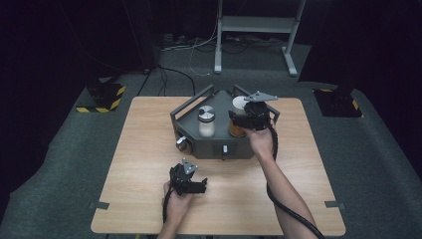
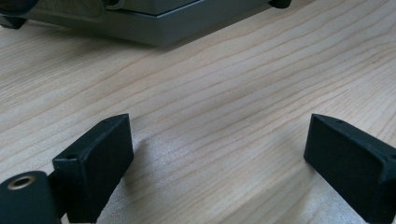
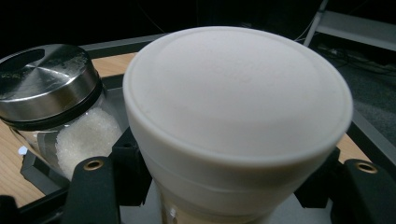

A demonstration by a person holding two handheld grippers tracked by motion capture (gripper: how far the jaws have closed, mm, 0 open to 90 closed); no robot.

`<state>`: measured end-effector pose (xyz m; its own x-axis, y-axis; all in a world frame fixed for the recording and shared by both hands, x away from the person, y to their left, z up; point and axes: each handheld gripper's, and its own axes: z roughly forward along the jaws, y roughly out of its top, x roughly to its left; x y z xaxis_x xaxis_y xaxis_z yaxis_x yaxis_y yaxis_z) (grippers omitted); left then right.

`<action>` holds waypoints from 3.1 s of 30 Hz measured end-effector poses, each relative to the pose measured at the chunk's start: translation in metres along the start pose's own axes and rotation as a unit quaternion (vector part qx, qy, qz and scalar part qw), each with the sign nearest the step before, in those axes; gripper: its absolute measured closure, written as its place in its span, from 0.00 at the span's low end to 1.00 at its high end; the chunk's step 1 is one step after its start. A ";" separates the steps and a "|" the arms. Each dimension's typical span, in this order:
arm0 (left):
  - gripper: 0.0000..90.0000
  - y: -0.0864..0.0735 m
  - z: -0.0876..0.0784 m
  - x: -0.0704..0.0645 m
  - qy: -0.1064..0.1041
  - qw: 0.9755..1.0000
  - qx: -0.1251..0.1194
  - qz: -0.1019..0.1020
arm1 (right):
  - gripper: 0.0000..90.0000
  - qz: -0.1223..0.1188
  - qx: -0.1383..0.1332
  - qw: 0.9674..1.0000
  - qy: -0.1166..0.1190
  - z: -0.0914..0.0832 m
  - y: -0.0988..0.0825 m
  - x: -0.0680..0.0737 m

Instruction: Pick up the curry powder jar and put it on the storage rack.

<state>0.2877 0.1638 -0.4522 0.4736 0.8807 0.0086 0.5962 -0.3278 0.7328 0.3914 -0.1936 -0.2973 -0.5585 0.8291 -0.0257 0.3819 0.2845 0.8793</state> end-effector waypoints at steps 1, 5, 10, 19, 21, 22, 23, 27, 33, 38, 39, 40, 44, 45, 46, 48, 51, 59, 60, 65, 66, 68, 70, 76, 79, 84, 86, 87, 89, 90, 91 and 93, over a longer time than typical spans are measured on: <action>0.09 0.000 0.000 0.000 0.000 1.000 0.000 0.000 | 0.39 -0.001 0.000 1.000 0.000 0.000 0.000 0.001; 0.09 0.000 0.000 0.000 0.000 1.000 0.000 0.000 | 0.39 -0.005 0.000 1.000 0.000 -0.002 -0.002 0.001; 0.09 0.000 0.000 0.000 0.000 1.000 0.000 0.000 | 0.39 -0.010 0.000 1.000 -0.001 -0.002 -0.003 0.003; 0.09 0.000 0.000 0.000 0.000 1.000 0.000 0.000 | 0.39 -0.014 0.001 1.000 -0.001 -0.004 -0.003 0.004; 0.09 0.000 0.000 0.000 0.000 1.000 0.000 0.000 | 0.39 -0.014 0.001 1.000 -0.002 -0.004 -0.004 0.004; 0.09 0.000 0.000 0.000 0.000 1.000 0.000 0.000 | 0.39 -0.014 0.000 1.000 -0.002 -0.004 -0.004 0.004; 0.09 0.000 0.000 0.000 0.000 1.000 0.000 0.000 | 0.39 -0.014 0.000 1.000 -0.001 -0.004 -0.004 0.003; 0.09 0.000 0.000 0.000 0.000 1.000 0.000 0.000 | 0.39 -0.013 0.003 1.000 -0.002 -0.004 -0.003 0.004; 0.09 0.000 0.000 0.000 0.000 1.000 0.000 0.000 | 0.39 -0.012 0.004 1.000 -0.002 -0.004 -0.002 0.004; 0.09 0.000 0.000 0.000 0.000 1.000 0.000 0.000 | 0.38 -0.011 0.005 1.000 0.001 -0.004 -0.002 0.003; 0.09 0.000 0.000 0.000 0.000 1.000 0.000 0.000 | 0.37 -0.008 0.007 1.000 0.004 -0.004 -0.002 0.001; 0.09 0.000 0.000 0.000 0.000 1.000 0.000 0.000 | 0.33 -0.002 0.007 1.000 0.010 -0.003 -0.002 -0.002; 0.09 0.000 0.000 0.000 0.000 1.000 0.000 0.000 | 0.23 0.004 0.003 1.000 0.015 -0.003 -0.004 -0.006; 0.09 0.000 0.000 0.000 0.000 1.000 0.000 0.000 | 0.23 0.004 0.003 1.000 0.015 -0.003 -0.004 -0.006; 0.09 0.000 0.000 0.000 0.000 1.000 0.000 0.000 | 0.20 0.007 -0.004 1.000 0.018 -0.004 -0.007 -0.007; 0.09 0.000 0.000 0.000 0.000 1.000 0.000 0.000 | 0.18 0.011 -0.007 1.000 0.024 -0.005 -0.008 -0.010; 0.09 0.000 0.000 0.000 0.000 1.000 0.000 0.000 | 0.17 0.015 -0.010 0.999 0.031 -0.006 -0.010 -0.013; 0.09 0.000 0.000 0.000 0.000 1.000 0.000 0.001 | 0.16 0.025 -0.013 0.999 0.037 -0.009 -0.017 -0.018; 0.09 0.000 0.000 0.000 0.000 1.000 0.000 0.000 | 0.16 0.026 -0.014 0.999 0.038 -0.010 -0.018 -0.018; 0.09 0.000 0.000 0.000 0.000 1.000 0.000 -0.001 | 0.17 0.027 -0.015 0.999 0.039 -0.014 -0.022 -0.020; 0.09 0.000 0.000 0.000 0.000 1.000 0.000 -0.001 | 0.17 0.027 -0.015 0.999 0.039 -0.014 -0.022 -0.020; 0.09 0.000 0.000 0.000 0.000 1.000 0.000 -0.001 | 0.17 0.027 -0.017 0.999 0.039 -0.016 -0.024 -0.021; 0.09 0.000 0.000 0.000 0.000 1.000 0.000 -0.001 | 0.17 0.028 -0.017 0.999 0.040 -0.018 -0.025 -0.022; 0.08 0.000 0.000 0.000 0.001 1.000 0.000 0.000 | 0.17 0.026 -0.019 0.999 0.042 -0.023 -0.029 -0.024; 0.08 0.000 0.000 0.000 0.002 1.000 0.001 0.001 | 0.17 0.025 -0.021 0.998 0.044 -0.026 -0.033 -0.026; 0.08 0.001 0.000 0.000 0.002 1.000 0.002 0.000 | 0.17 0.025 -0.021 0.999 0.044 -0.030 -0.039 -0.027; 0.08 0.001 0.000 0.000 0.002 1.000 0.002 0.000 | 0.17 0.026 -0.020 0.998 0.044 -0.031 -0.040 -0.028; 0.08 0.001 0.000 0.000 0.002 1.000 0.002 0.000 | 0.17 0.026 -0.020 0.998 0.044 -0.032 -0.041 -0.029; 0.08 0.001 0.000 0.000 0.002 1.000 0.002 0.000 | 0.17 0.025 -0.021 0.998 0.044 -0.034 -0.044 -0.029; 0.08 0.000 0.000 -0.001 0.002 1.000 0.001 -0.001 | 0.17 0.025 -0.020 0.998 0.045 -0.035 -0.045 -0.030; 0.08 0.001 0.000 0.000 0.002 1.000 0.002 -0.001 | 0.17 0.023 -0.021 0.999 0.045 -0.035 -0.047 -0.030; 0.08 0.001 0.000 0.000 0.002 1.000 0.002 0.000 | 0.17 0.022 -0.021 0.999 0.046 -0.038 -0.050 -0.031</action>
<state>0.2879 0.1631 -0.4518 0.4709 0.8821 0.0120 0.5982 -0.3292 0.7306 0.3614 -0.2517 -0.3225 -0.6075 0.7924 0.0545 0.3772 0.2275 0.8978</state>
